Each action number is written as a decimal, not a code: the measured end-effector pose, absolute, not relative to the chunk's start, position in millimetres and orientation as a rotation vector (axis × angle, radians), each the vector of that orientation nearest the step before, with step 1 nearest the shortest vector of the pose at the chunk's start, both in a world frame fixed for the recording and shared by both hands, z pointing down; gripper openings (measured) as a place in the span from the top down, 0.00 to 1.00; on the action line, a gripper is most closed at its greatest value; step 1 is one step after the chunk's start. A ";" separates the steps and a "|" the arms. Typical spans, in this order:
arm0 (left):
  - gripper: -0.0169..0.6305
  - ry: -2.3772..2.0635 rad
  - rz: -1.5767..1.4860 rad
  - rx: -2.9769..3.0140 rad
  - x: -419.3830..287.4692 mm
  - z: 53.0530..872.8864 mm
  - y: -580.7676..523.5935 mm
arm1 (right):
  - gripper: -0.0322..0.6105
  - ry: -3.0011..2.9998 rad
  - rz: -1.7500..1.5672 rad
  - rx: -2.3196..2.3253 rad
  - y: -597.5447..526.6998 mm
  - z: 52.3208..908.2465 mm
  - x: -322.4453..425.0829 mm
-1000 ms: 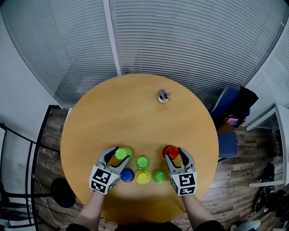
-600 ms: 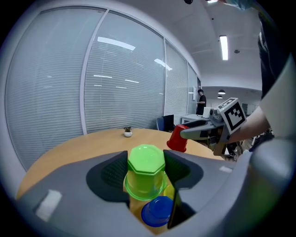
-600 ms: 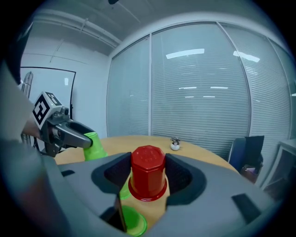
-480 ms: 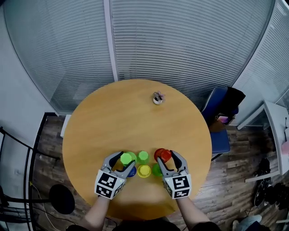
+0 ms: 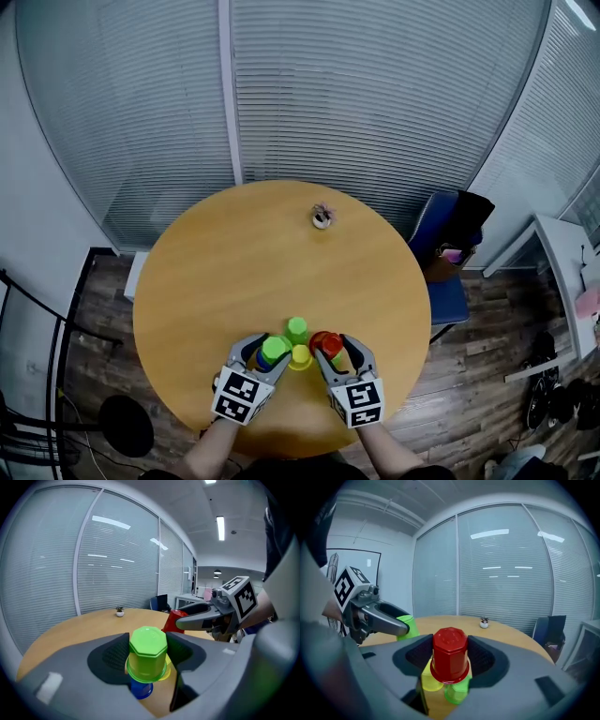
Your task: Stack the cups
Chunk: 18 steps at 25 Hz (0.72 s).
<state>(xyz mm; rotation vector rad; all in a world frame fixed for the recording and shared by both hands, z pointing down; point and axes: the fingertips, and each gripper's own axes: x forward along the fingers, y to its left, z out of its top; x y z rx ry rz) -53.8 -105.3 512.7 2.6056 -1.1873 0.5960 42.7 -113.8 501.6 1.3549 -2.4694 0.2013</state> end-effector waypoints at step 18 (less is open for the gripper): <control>0.59 -1.124 0.629 2.594 -35.5 547.4 -105.2 | 0.58 -2.453 0.248 1.304 -106.2 532.5 29.9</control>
